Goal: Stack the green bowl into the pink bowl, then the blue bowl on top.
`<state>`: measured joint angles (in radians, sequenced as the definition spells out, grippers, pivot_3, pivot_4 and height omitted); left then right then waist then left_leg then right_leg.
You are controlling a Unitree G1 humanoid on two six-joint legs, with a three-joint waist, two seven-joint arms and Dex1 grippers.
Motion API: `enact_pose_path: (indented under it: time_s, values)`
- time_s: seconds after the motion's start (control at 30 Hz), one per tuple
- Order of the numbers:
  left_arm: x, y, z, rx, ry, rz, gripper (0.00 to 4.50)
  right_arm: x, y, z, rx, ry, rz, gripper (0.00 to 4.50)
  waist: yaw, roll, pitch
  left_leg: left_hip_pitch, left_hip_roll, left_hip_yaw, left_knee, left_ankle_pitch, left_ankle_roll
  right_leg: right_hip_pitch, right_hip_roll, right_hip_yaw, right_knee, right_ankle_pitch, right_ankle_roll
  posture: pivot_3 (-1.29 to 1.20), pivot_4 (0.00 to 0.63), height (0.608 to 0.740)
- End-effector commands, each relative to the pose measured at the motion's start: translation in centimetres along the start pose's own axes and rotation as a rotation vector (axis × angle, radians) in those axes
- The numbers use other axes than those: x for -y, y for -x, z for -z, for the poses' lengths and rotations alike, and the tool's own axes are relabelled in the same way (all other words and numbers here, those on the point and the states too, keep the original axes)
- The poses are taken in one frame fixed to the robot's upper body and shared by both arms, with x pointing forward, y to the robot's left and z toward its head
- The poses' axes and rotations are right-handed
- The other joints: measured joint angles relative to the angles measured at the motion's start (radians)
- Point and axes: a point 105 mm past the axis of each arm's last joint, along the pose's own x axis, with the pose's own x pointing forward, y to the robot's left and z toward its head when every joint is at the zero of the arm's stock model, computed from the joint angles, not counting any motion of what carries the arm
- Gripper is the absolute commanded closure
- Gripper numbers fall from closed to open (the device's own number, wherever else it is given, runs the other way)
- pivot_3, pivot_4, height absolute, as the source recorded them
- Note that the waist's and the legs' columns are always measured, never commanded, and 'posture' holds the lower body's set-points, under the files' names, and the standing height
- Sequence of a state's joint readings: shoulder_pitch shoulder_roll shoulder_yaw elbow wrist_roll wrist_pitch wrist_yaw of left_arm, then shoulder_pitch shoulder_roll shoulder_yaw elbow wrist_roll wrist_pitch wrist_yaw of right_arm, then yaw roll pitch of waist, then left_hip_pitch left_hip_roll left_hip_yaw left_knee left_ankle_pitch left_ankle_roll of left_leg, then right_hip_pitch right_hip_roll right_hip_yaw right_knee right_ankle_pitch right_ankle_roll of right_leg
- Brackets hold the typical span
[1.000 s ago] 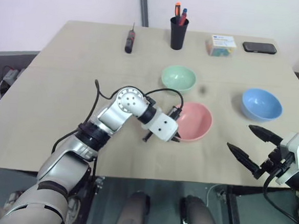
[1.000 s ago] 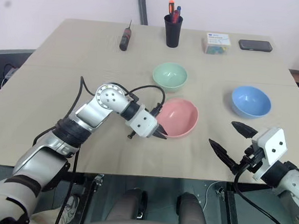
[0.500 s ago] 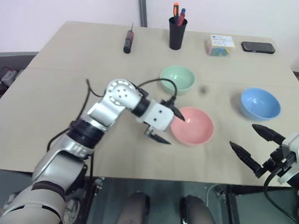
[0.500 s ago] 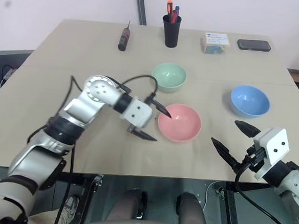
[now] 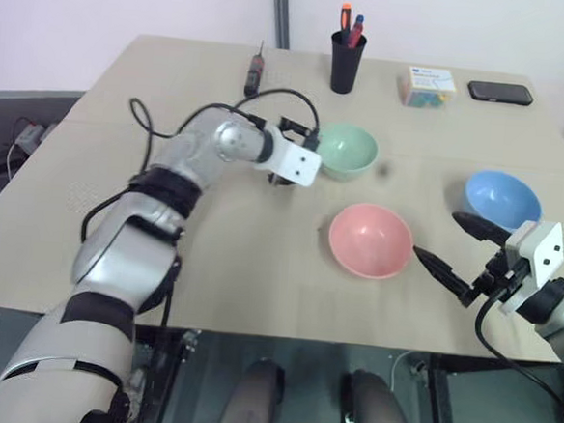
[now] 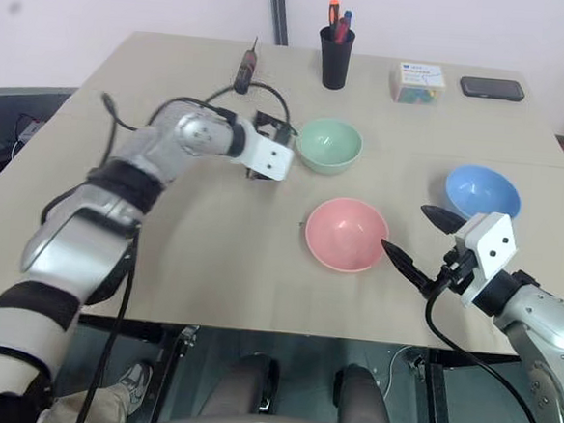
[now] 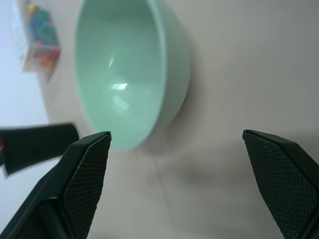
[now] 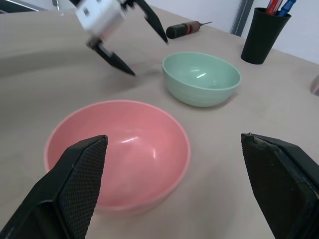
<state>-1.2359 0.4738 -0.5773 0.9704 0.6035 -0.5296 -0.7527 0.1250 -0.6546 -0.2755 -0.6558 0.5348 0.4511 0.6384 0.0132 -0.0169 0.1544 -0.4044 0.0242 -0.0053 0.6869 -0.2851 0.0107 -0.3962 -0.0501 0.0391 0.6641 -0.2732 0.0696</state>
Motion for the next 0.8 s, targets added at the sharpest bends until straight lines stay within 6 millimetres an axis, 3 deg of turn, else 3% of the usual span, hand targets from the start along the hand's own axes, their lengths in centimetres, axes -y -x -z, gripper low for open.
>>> enact_pose_path:
  time_s: [0.03, 0.17, 0.27, 0.4, 0.57, 0.67, 0.8]
  values:
    - [-1.6, -0.5, -0.5, -0.012, -0.081, -0.050, 0.02, 0.0, -0.1, -1.0, 0.040, 0.037, 0.014, 0.00, -0.002, 0.000, 0.000, -0.001, 0.000, 0.000, 0.000, 0.000, 0.000, -0.001, 0.000, 0.000, 0.000, 0.000, 0.000, 0.00, 0.150, 0.740]
    - [-1.6, -1.8, -1.3, -0.012, -0.110, -0.041, 0.02, -0.1, -0.1, -1.1, 0.040, 0.040, 0.030, 0.00, -0.001, 0.000, 0.000, -0.003, 0.000, 0.000, 0.000, 0.000, 0.000, -0.003, 0.000, -0.001, 0.000, 0.000, 0.000, 0.00, 0.150, 0.740]
    - [-1.1, -2.2, -1.8, 0.002, -0.112, -0.010, 0.75, -0.2, 0.0, -1.1, 0.037, 0.039, 0.038, 0.00, -0.001, 0.000, 0.000, -0.003, 0.000, 0.000, 0.000, 0.000, 0.000, -0.003, 0.000, -0.001, 0.000, 0.000, 0.000, 0.00, 0.150, 0.740]
    - [-1.0, -2.3, -2.0, 0.013, -0.107, 0.004, 2.58, -0.2, 0.1, -1.1, 0.035, 0.040, 0.048, 0.00, -0.002, 0.000, 0.000, -0.003, 0.000, -0.001, 0.000, 0.000, 0.000, -0.003, 0.000, -0.001, 0.001, 0.000, 0.000, 0.00, 0.150, 0.740]
    - [-1.7, -2.1, -2.1, 0.021, -0.095, -0.032, 4.47, -0.2, 0.3, -1.1, 0.032, 0.042, 0.058, 0.00, -0.001, 0.000, 0.000, -0.003, 0.000, -0.001, 0.001, 0.000, 0.000, -0.003, 0.000, -0.001, 0.001, 0.000, 0.000, 0.00, 0.150, 0.740]
    - [-2.5, -1.4, -2.8, 0.084, -0.095, -0.051, 4.47, -0.1, 0.4, -1.1, 0.027, 0.044, 0.064, 0.00, -0.001, 0.000, 0.000, -0.004, 0.000, -0.001, 0.001, 0.000, 0.000, -0.003, 0.000, -0.002, 0.001, 0.000, 0.000, 0.00, 0.150, 0.740]
    - [-4.1, 1.0, -5.6, 0.317, -0.079, -0.088, 4.47, 0.1, 1.2, -0.6, -0.001, 0.043, 0.074, 0.00, 0.001, 0.000, 0.000, -0.005, 0.000, -0.001, 0.001, 0.000, 0.000, -0.004, 0.000, -0.002, 0.001, 0.000, 0.000, 0.00, 0.150, 0.740]
